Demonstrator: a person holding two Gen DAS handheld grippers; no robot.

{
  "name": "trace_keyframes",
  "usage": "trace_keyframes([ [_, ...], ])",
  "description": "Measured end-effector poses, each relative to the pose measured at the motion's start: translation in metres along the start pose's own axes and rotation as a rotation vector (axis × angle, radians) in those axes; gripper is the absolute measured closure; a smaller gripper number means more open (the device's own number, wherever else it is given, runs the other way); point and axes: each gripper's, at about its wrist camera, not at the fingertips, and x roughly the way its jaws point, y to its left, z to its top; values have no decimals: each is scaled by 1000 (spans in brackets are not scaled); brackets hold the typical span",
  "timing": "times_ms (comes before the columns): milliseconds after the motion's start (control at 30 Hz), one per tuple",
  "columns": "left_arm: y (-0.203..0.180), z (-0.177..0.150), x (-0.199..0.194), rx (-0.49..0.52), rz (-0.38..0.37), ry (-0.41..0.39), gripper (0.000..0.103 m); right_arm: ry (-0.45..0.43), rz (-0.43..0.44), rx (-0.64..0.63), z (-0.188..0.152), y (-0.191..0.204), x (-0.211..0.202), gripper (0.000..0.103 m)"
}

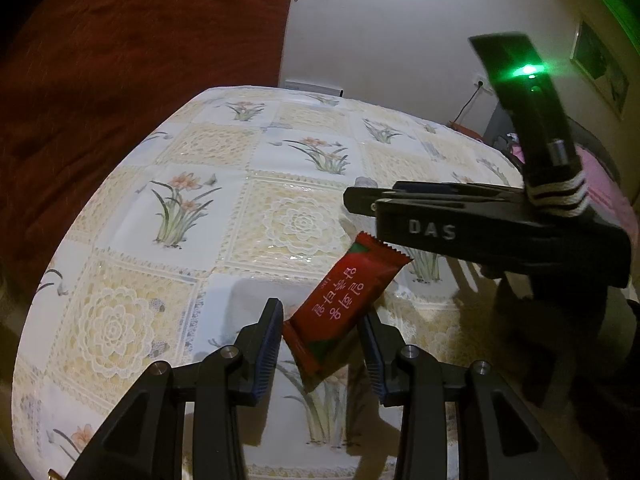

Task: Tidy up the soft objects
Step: 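Lower the left gripper around the red packet while right gripper closes on the grey cylinder, then close the left gripper on the red packet and lift it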

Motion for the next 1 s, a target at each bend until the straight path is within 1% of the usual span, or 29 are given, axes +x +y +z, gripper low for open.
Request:
trace_keyframes([
  [267,2,-1,-1,-5,0,0,62,-1,-21,-48,4,8,6,75],
  [300,2,-1,-1,-4,0,0,62,-3,-20,-42,4,7,5,76],
  [533,0,1,3,5,9,7,61,-19,-3,-13,-6,2,-10,76],
  [633,-1,3,5,7,8,11,56,-26,1,1,-13,0,-20,76],
  [800,-8,6,10,24,0,22,38,-43,-3,47,-28,-11,-43,76],
  [867,-12,7,13,37,11,27,35,-51,-3,70,-34,-17,-54,76],
  [1000,-17,11,18,50,30,34,35,-64,-4,105,-48,-24,-73,76],
])
